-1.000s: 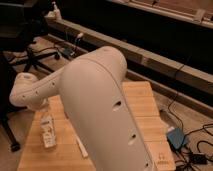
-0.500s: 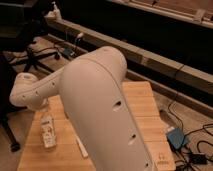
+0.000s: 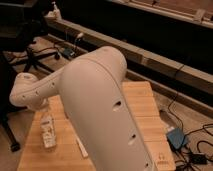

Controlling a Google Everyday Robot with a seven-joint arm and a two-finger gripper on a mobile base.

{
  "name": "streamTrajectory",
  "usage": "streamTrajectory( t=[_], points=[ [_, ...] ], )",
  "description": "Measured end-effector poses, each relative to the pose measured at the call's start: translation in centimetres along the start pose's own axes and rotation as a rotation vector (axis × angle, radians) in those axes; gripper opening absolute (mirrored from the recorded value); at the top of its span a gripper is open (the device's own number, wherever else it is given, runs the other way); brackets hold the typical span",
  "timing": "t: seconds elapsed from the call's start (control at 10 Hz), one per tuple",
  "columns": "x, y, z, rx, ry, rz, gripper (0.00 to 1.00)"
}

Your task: Stand the bottle upright

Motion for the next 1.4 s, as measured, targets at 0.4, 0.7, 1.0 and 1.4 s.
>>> streamTrajectory(
  t=[0.4,0.7,1.0,1.4],
  points=[
    [-2.1,1.0,-2.4,-0.058,-0.063,-0.021,0.39],
    [-2.9,1.2,-3.1,-0.078,-0.086,-0.035,0.39],
    [-3.7,0.7,-3.1,-0.060,-0.123,-0.046,0.39],
    [-4.4,0.2,-2.5,-0.051,-0.149,-0.048,0.39]
  ],
)
